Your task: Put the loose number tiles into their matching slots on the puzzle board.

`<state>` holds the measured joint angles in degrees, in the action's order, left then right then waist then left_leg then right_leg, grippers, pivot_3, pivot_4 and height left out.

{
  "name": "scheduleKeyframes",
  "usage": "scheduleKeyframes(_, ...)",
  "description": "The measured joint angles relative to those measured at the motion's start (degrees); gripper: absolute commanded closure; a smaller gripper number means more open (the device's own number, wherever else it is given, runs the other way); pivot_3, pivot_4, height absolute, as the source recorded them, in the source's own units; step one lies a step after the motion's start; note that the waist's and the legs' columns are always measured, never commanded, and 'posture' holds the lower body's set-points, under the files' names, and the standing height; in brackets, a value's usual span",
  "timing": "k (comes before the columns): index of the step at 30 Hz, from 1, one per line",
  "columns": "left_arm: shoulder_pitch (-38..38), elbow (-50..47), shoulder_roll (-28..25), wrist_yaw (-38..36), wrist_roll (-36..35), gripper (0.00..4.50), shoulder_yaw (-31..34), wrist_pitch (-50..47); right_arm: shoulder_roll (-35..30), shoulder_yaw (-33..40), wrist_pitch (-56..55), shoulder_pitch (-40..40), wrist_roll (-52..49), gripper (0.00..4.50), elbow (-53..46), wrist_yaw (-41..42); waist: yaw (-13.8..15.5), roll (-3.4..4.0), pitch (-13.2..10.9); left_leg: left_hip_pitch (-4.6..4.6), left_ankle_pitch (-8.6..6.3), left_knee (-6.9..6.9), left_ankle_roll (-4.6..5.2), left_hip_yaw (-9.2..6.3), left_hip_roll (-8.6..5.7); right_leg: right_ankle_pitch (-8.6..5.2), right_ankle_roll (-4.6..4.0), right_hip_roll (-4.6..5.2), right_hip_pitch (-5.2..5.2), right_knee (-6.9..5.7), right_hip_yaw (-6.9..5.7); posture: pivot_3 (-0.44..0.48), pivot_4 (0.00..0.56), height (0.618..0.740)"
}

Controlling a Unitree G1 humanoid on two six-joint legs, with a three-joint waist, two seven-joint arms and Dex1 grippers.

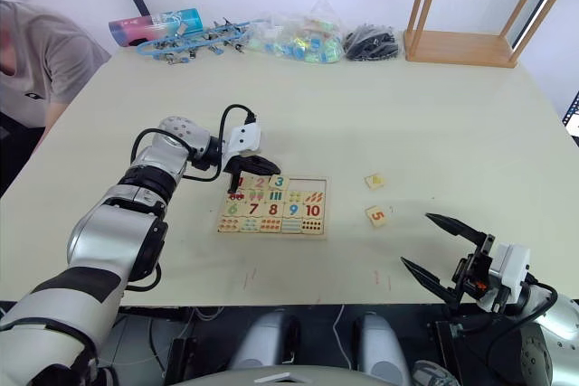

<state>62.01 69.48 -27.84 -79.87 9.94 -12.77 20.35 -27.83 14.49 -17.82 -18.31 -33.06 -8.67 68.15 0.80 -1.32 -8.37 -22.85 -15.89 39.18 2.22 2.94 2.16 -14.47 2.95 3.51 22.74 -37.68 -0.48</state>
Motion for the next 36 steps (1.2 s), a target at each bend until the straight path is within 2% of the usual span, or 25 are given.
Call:
scheduleKeyframes(11, 0.0, 0.0, 0.0, 0.9, 0.0, 4.47, 1.0, 0.0, 0.0, 0.0, 0.0, 0.3, 0.0, 0.00, 0.2, 0.0, 0.0, 0.00, 0.0, 0.00, 0.00, 0.00, 0.00, 0.00, 0.00, 0.00, 0.00, 0.00, 0.00, 0.00, 0.00, 0.000, 0.150, 0.737)
scheduleKeyframes(36, 0.0, 0.0, 0.0, -2.5, 0.0, 4.47, 0.9, 0.0, 0.0, 0.0, -0.1, 0.2, 0.4, 0.00, 0.3, -0.1, 0.0, 0.00, 0.0, 0.00, 0.00, 0.00, 0.00, 0.00, 0.00, 0.00, 0.00, 0.00, 0.00, 0.00, 0.00, 0.000, 0.150, 0.737)
